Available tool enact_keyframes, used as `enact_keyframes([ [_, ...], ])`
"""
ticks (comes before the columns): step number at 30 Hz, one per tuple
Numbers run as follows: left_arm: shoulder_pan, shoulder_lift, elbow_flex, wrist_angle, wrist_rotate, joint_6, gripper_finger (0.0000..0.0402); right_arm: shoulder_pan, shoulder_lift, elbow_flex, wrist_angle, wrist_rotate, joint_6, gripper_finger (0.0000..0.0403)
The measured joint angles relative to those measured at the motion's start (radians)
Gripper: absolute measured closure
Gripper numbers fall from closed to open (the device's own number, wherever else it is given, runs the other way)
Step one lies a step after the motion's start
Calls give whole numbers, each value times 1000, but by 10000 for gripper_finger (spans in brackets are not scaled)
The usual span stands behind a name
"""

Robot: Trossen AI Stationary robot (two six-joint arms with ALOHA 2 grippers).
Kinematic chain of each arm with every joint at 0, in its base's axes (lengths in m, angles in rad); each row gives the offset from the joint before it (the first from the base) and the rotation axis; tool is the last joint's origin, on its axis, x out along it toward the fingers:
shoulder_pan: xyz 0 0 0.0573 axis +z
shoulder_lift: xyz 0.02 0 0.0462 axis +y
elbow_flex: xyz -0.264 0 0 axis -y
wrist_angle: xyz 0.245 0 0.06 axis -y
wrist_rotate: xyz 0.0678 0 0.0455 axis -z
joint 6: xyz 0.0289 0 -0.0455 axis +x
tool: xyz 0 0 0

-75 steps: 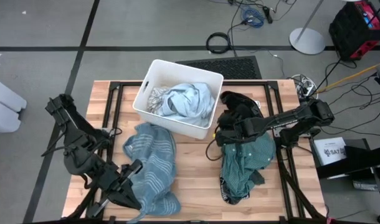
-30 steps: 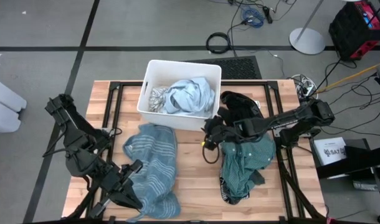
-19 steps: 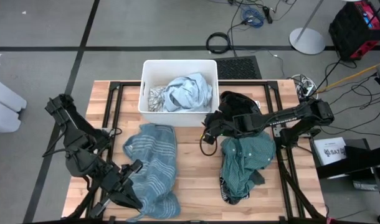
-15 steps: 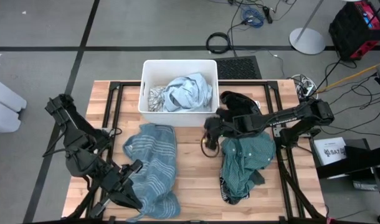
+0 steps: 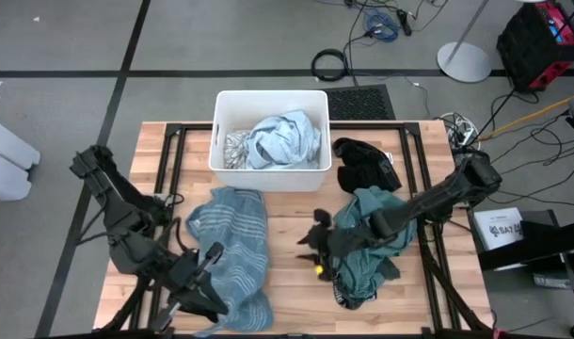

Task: Sort clothes
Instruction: Put the blue striped shirt into the white bin

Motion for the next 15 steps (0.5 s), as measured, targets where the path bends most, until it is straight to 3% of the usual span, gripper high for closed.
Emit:
enact_keyframes([
  [6,13,6,0,49,28,4,401,43,118,2,376,-17,-224,243],
  [9,12,5,0,58,32,9,401,37,192,1,468,-39,-278,243],
  [15,13,5,0,54,32,33,398,30,289,1,562,29,-348,243],
])
